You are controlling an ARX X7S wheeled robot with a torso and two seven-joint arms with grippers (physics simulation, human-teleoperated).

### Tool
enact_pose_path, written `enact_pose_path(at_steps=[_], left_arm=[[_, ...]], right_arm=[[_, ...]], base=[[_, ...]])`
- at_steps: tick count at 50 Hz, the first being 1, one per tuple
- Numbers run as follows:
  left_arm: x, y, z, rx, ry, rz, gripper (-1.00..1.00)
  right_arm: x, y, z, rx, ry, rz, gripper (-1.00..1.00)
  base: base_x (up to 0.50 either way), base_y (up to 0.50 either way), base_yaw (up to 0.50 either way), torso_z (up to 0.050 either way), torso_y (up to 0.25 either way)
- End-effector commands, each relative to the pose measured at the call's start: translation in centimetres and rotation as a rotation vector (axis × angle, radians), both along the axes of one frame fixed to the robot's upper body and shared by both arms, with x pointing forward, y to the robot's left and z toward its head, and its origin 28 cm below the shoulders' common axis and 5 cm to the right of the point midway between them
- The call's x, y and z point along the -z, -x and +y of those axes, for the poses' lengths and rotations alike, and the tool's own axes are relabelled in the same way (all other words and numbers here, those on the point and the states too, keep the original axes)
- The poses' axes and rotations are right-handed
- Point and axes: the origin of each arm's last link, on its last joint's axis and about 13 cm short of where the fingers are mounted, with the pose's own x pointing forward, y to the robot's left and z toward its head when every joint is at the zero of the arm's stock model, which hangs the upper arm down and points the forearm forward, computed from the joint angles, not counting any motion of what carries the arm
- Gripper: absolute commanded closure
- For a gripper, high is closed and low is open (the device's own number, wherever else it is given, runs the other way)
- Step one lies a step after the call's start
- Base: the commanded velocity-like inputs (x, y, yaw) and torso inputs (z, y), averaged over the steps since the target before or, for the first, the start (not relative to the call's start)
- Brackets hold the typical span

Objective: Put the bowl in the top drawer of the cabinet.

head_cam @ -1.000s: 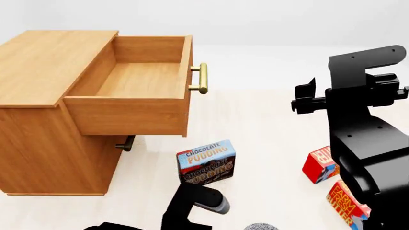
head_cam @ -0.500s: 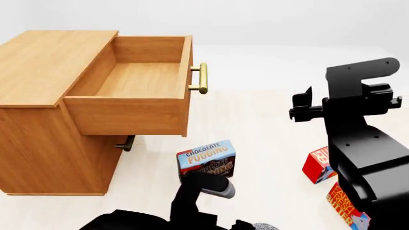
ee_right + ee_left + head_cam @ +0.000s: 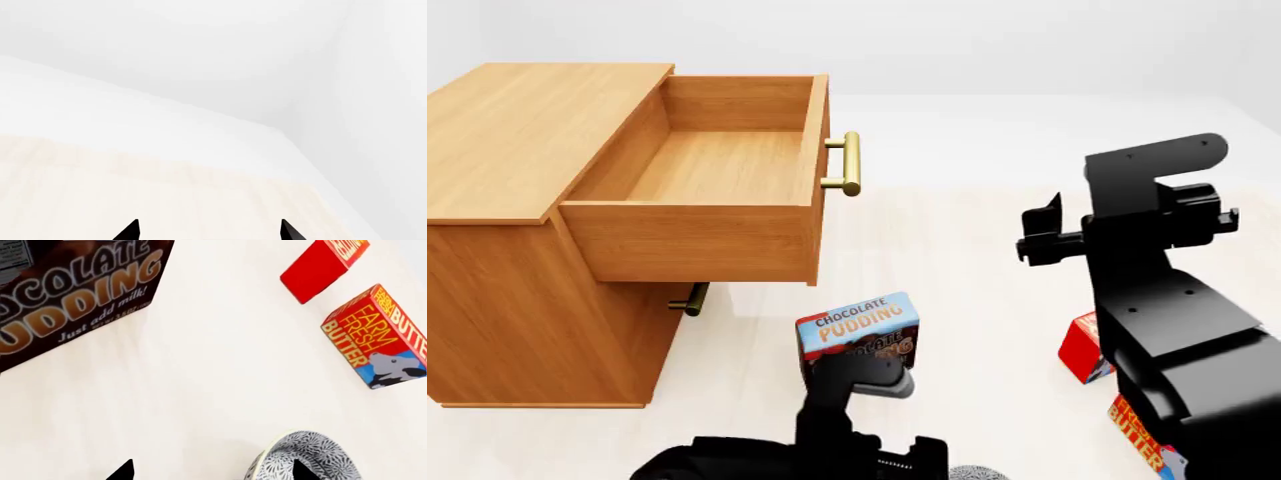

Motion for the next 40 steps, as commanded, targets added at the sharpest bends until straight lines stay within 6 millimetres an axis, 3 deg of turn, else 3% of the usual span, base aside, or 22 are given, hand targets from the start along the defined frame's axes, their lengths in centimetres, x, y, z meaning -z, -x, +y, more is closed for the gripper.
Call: enact_pose_path(at_steps=[1,40], left_arm=[[1.5,-0.3,-0.4,-0.016,-0.023,0.018,-1.0],[2.4,2.9,-1.5,0.186,-0.018,-0.055,-1.0]], right_arm=[[0.3,-0.1,0.1,-0.004,0.008,0.007,-1.0],[0.8,0.0,-0.4,0.007,-0.004,0.004,-1.0]], base=[[0.0,0.0,0.0,0.0,0.0],[0.0,0.0,0.0,0.0,0.0]])
